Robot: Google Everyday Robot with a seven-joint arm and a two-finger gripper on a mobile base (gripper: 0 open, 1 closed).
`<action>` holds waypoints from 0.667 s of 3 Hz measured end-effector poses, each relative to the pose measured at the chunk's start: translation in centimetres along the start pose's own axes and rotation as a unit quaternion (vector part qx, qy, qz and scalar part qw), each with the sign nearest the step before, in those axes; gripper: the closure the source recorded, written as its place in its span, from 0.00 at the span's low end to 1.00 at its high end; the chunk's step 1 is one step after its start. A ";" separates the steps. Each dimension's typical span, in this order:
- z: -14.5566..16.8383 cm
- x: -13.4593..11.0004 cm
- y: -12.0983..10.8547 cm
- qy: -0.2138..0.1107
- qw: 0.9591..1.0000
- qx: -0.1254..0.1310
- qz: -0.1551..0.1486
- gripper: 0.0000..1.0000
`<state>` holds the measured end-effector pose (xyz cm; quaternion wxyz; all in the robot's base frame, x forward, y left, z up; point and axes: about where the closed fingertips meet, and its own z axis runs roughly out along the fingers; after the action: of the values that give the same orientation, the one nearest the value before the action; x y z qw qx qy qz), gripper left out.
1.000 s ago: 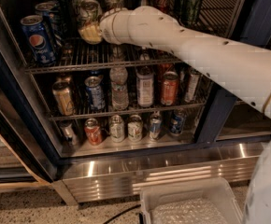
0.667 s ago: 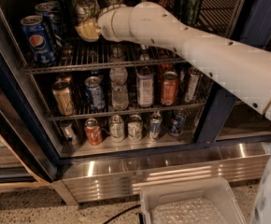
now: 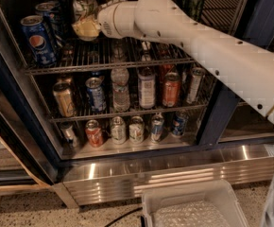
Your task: Pick 7up can from top shelf of fridge
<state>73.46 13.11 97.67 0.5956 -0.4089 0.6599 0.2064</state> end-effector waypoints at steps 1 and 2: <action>-2.0 1.2 -1.0 0.021 1.000 -0.011 0.003 1.00; -3.7 2.8 -1.9 0.043 0.999 -0.026 0.016 1.00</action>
Offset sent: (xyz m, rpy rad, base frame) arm -0.0052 -0.0855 -0.0227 -0.0635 0.1461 0.0157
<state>72.79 8.44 96.18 0.5528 -0.4220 0.6856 0.2151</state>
